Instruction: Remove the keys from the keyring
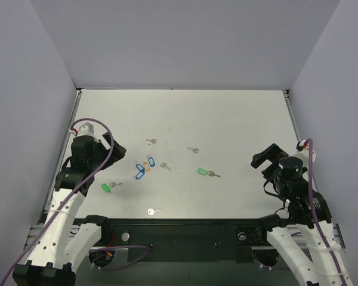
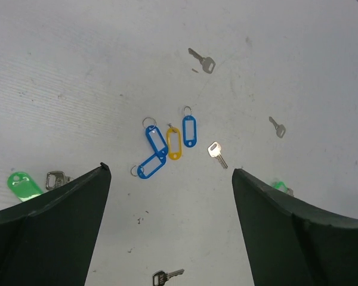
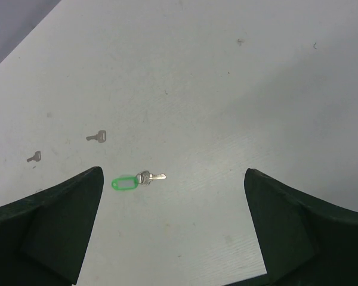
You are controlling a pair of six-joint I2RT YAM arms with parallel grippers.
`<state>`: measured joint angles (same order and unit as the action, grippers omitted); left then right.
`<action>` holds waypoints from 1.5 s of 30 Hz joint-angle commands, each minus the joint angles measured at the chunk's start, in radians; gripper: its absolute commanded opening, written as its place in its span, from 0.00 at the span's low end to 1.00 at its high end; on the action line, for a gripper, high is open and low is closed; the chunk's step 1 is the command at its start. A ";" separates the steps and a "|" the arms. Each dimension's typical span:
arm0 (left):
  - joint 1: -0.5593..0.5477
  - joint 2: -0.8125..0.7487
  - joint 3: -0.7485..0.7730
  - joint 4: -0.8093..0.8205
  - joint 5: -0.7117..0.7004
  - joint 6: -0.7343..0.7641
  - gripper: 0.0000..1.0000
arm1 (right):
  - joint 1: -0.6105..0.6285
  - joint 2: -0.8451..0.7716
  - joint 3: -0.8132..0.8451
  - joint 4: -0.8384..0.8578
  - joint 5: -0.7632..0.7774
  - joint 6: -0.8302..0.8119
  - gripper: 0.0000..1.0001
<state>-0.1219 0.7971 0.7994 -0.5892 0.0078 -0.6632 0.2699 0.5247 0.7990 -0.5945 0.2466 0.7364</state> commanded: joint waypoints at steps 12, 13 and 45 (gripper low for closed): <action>-0.002 0.025 0.023 0.060 0.001 0.002 0.97 | 0.035 -0.015 0.052 -0.120 -0.023 0.015 1.00; 0.004 0.024 0.017 0.075 0.000 -0.007 0.97 | 0.035 -0.015 0.058 -0.125 -0.021 -0.005 1.00; -0.507 0.516 -0.071 0.801 0.360 0.004 0.96 | 0.035 -0.015 0.005 -0.077 -0.239 0.018 1.00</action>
<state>-0.5766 1.2350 0.6621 0.0437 0.3302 -0.6491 0.2974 0.5167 0.8192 -0.6949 0.0360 0.7372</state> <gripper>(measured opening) 0.959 1.000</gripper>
